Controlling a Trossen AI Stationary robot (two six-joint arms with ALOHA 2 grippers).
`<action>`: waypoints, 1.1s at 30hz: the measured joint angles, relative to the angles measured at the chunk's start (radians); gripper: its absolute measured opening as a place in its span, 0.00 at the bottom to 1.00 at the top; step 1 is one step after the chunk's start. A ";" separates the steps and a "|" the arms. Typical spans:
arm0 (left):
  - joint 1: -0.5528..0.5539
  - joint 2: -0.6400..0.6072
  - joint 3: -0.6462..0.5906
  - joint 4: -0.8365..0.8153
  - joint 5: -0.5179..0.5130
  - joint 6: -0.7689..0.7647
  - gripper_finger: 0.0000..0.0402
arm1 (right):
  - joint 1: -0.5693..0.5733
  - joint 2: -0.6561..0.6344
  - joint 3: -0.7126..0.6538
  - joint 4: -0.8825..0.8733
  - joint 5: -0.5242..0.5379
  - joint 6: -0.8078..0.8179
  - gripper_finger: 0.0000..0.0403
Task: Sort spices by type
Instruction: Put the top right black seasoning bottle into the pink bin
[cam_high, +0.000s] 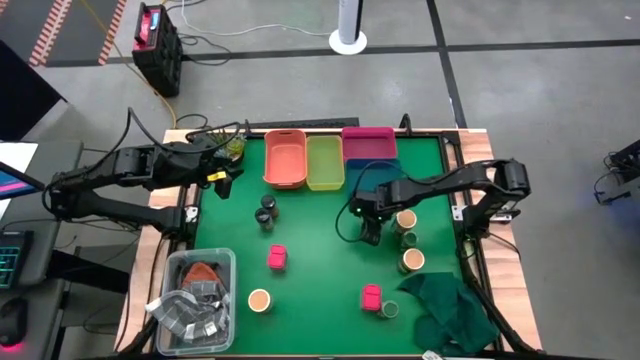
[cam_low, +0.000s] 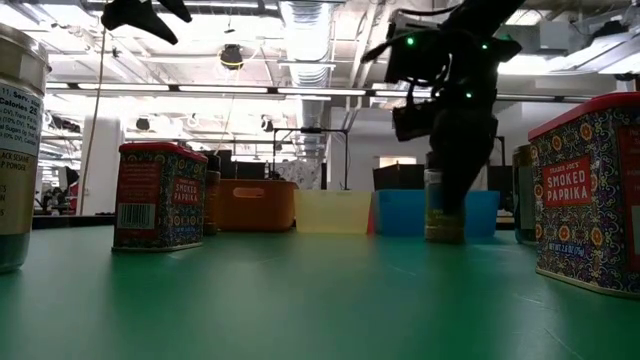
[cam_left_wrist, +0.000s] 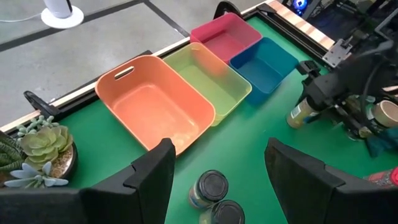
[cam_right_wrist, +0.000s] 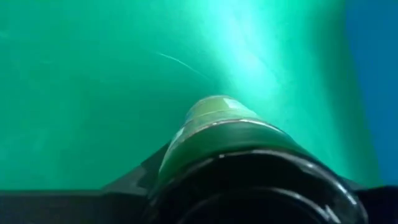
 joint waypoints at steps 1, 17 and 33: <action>0.000 0.000 0.000 0.000 0.000 -0.001 0.59 | 0.004 0.003 0.009 -0.001 0.000 -0.004 0.50; 0.000 0.000 0.000 -0.003 0.000 -0.006 0.59 | -0.089 -0.001 0.434 -0.375 0.049 -0.153 0.53; 0.000 0.070 -0.012 0.031 0.000 -0.025 0.59 | -0.495 0.056 0.497 -0.313 0.136 -0.166 0.52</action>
